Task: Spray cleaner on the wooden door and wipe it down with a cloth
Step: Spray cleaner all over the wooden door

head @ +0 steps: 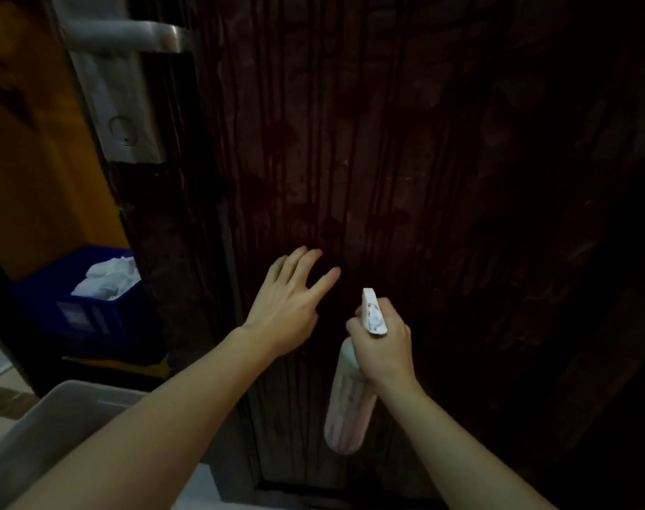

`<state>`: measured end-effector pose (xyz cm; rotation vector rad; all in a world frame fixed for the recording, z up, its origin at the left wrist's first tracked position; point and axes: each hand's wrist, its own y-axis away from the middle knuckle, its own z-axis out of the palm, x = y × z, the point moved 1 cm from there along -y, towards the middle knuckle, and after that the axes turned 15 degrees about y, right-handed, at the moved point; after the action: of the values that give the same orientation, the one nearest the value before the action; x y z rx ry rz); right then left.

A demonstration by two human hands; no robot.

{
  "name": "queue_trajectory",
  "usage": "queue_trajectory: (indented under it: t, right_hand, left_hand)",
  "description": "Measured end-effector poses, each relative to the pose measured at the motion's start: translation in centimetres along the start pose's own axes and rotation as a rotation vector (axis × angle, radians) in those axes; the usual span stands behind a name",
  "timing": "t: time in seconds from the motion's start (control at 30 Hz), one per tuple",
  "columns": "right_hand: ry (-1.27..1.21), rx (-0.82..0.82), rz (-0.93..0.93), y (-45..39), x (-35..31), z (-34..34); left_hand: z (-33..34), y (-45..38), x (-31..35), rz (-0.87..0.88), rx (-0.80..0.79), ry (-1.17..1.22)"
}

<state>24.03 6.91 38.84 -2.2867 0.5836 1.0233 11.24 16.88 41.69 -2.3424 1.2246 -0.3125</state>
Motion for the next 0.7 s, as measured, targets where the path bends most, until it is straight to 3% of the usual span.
queue_trajectory:
  t: [0.3, 0.47, 0.7]
  right_hand:
    - [0.003, 0.187, -0.04, -1.0, 4.8, -2.2]
    - [-0.088, 0.164, 0.039, -1.1, 7.8, -3.9]
    - [0.014, 0.326, -0.023, -0.6, 11.2, -6.1]
  left_hand:
    - [4.4, -2.9, 3.4, 0.213, 0.1, -0.123]
    - [6.4, -3.7, 4.9, 0.275, 0.175, -0.206]
    - [8.4, -4.1, 7.4, 0.17, 0.158, -0.324]
